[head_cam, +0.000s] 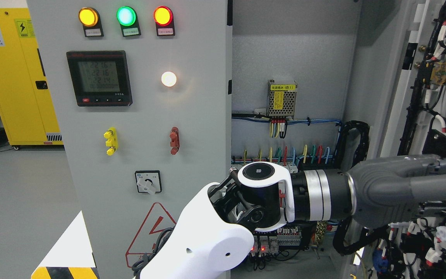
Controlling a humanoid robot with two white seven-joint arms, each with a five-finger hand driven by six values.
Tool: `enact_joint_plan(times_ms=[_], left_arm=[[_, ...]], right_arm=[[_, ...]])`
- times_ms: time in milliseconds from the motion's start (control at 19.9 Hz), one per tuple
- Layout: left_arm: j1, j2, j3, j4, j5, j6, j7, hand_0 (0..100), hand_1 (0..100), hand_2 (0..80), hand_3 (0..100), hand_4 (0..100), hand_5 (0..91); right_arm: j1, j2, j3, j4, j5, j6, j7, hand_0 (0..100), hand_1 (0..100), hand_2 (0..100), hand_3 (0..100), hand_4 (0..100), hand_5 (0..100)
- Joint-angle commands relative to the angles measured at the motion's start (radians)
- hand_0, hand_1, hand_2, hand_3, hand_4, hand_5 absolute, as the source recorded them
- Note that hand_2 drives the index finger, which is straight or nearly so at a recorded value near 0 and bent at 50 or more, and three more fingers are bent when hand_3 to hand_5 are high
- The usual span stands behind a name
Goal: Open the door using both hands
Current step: 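Keep sweeping the left hand to swing the push-button door wide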
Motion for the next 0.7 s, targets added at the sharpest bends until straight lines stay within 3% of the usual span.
enact_joint_plan(times_ms=[0, 150, 451, 652], left_arm=[[-0.005, -0.002, -0.065, 0.017, 0.002, -0.013, 0.005, 12, 56, 0.0, 0, 0, 0.0], [0.001, 0.001, -0.042, 0.011, -0.002, -0.011, 0.005, 12, 56, 0.0, 0, 0, 0.0], [0.039, 0.001, 0.154, -0.039, -0.007, 0.010, 0.004, 12, 56, 0.0, 0, 0, 0.0], [0.105, 0.040, 0.223, -0.142, -0.014, 0.029, 0.005, 12, 56, 0.0, 0, 0, 0.0]], right_arm=[[0.025, 0.000, 0.000, 0.000, 0.000, 0.001, 0.000, 0, 50, 4, 0, 0, 0], [0.025, -0.002, -0.002, 0.000, 0.000, 0.001, 0.000, 0, 50, 4, 0, 0, 0], [0.029, -0.005, -0.005, 0.000, 0.000, 0.001, 0.000, 0, 50, 4, 0, 0, 0], [0.031, -0.003, -0.005, 0.000, 0.000, 0.001, 0.000, 0, 50, 4, 0, 0, 0]])
